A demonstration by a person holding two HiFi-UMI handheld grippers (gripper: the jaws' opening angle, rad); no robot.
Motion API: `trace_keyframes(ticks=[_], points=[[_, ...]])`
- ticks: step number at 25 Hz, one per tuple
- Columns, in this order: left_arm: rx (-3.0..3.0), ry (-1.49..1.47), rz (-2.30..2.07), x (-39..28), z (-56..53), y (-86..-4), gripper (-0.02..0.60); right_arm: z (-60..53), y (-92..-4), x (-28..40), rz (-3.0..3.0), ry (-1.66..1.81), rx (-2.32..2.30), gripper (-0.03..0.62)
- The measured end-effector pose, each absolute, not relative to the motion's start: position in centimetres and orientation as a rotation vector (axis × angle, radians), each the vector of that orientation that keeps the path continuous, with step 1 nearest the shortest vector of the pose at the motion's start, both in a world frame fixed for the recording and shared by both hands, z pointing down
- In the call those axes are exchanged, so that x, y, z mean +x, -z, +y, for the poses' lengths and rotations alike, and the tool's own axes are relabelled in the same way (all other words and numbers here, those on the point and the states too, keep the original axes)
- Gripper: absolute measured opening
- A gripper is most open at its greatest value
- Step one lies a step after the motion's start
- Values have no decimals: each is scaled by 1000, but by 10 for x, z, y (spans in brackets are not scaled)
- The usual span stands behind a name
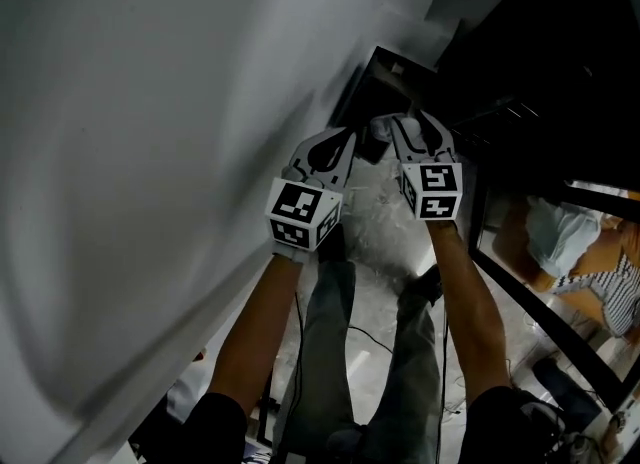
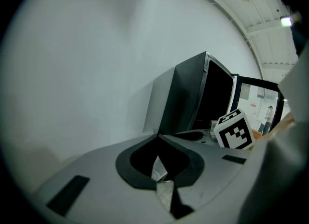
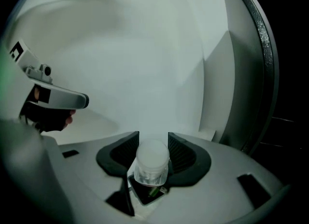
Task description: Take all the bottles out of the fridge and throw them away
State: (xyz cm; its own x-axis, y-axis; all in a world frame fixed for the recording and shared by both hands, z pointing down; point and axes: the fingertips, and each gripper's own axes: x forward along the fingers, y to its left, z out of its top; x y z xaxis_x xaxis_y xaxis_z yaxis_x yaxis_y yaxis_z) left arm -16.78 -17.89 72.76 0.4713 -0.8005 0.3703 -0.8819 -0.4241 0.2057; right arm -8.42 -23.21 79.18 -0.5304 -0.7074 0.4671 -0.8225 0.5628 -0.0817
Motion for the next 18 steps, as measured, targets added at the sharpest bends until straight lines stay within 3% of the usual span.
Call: trace_keyframes(ticks=[18], points=[[2301,-352,-1375,-194,-182,-786,6,-246,-886,-117,-2329,-468,1150,195]])
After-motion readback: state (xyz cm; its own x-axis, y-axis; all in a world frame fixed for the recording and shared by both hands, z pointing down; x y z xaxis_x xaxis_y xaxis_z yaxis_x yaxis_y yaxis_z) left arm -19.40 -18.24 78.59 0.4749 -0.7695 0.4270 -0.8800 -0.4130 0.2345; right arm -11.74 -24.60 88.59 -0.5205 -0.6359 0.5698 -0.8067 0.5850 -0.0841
